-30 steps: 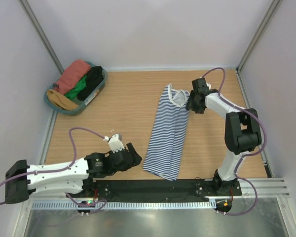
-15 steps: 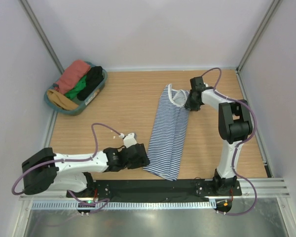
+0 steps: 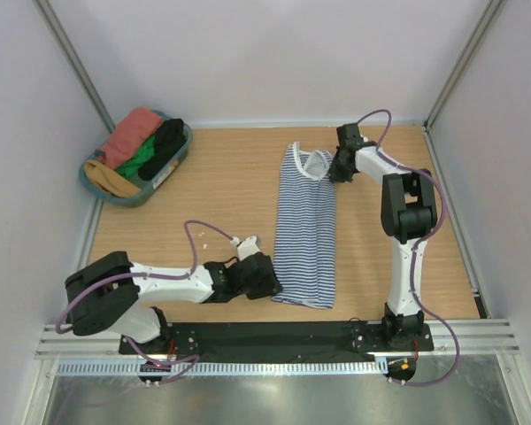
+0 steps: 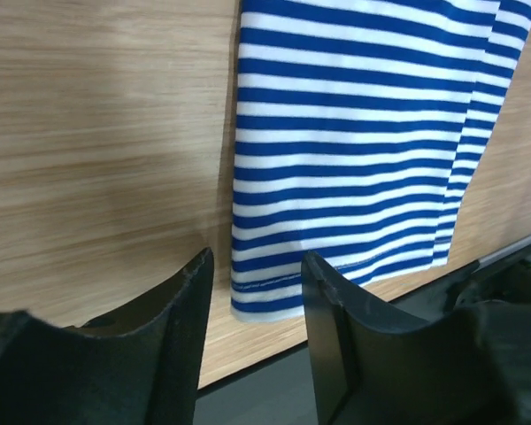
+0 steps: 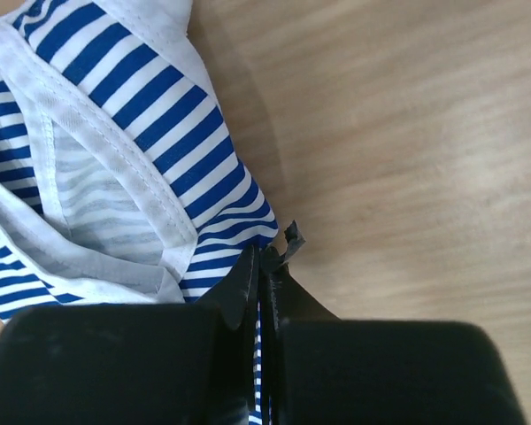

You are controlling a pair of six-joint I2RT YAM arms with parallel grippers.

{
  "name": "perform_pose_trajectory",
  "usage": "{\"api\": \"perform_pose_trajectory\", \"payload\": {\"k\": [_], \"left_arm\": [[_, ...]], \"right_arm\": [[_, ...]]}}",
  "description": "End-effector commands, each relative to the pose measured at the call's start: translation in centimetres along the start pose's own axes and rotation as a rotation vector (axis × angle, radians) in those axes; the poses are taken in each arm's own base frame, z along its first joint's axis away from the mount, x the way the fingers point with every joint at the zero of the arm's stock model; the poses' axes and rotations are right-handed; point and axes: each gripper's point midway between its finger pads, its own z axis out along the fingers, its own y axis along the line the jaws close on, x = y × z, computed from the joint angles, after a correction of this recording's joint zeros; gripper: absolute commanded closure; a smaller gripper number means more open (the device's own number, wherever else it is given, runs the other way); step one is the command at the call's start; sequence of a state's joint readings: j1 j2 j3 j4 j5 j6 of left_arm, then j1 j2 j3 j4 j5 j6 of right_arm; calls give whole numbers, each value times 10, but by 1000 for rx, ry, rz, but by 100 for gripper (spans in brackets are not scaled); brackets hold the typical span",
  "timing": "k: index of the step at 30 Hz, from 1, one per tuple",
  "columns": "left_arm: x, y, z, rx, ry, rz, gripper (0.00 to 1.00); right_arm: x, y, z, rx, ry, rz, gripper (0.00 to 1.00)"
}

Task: Fold and stack the tank tops
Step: Fold the tank top

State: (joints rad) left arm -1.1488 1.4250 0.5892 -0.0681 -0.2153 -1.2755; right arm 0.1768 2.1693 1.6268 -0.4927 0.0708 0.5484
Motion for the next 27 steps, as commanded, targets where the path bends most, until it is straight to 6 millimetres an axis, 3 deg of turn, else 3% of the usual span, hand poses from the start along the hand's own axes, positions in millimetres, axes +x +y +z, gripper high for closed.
{"api": "perform_pose_trajectory", "payload": {"k": [1, 4, 5, 6, 7, 8, 11, 12, 13, 15, 16, 18, 19, 20, 21, 22, 23, 24, 25, 26, 27], "left_arm": [[-7, -6, 7, 11, 8, -5, 52], [-16, -14, 12, 18, 7, 4, 51], [-17, -17, 13, 21, 7, 7, 51], [-19, -16, 16, 11, 9, 9, 51], [-23, -21, 17, 20, 4, 14, 52], [-24, -20, 18, 14, 3, 13, 52], [-32, -19, 18, 14, -6, 6, 53], [-36, -18, 17, 12, -13, -1, 52], [-38, -19, 15, 19, -18, -4, 53], [-40, -21, 13, 22, -19, 4, 53], [-40, -21, 13, 23, -17, 4, 53], [-38, -25, 13, 34, 0, 6, 53], [-38, -28, 14, 37, 5, 6, 54], [-37, -30, 15, 42, 10, 3, 54], [-37, -33, 16, 51, 14, 2, 54], [-37, -34, 16, 54, 16, 2, 54], [-36, -35, 17, 55, 20, 4, 54], [-36, -37, 17, 60, 22, 6, 53], [-36, -38, 17, 62, 23, 10, 53], [-36, -39, 18, 63, 24, 12, 53], [-38, -41, 18, 65, 22, 14, 52]], "right_arm": [[-31, 14, 7, -24, -42, 17, 99], [-35, 23, 25, -53, -30, 4, 92], [-46, 35, 22, -89, -48, 3, 89], [-44, 34, 33, -82, -36, 4, 86], [-55, 41, 29, -97, -57, 9, 84], [-54, 48, 28, -127, -40, 8, 73], [-61, 50, 18, -127, -62, 11, 51], [-62, 49, 13, -129, -70, 13, 49], [-77, 57, -10, -164, -126, 12, 47], [-65, 47, -17, -156, -119, 8, 44], [-61, 43, -38, -162, -129, 7, 43], [-59, 33, -56, -138, -164, 3, 39], [-37, 17, -55, -105, -129, 2, 38], [-41, 19, -83, -137, -167, 1, 35], [-25, 9, -96, -142, -156, 1, 34], [-6, 0, -87, -119, -109, -3, 34], [-3, -1, -111, -145, -131, -3, 33], [10, -9, -115, -131, -109, -6, 33], [38, -26, -114, -101, -60, -8, 35], [51, -33, -119, -94, -43, -8, 40], [60, -32, -138, -139, -44, -9, 42]]}}
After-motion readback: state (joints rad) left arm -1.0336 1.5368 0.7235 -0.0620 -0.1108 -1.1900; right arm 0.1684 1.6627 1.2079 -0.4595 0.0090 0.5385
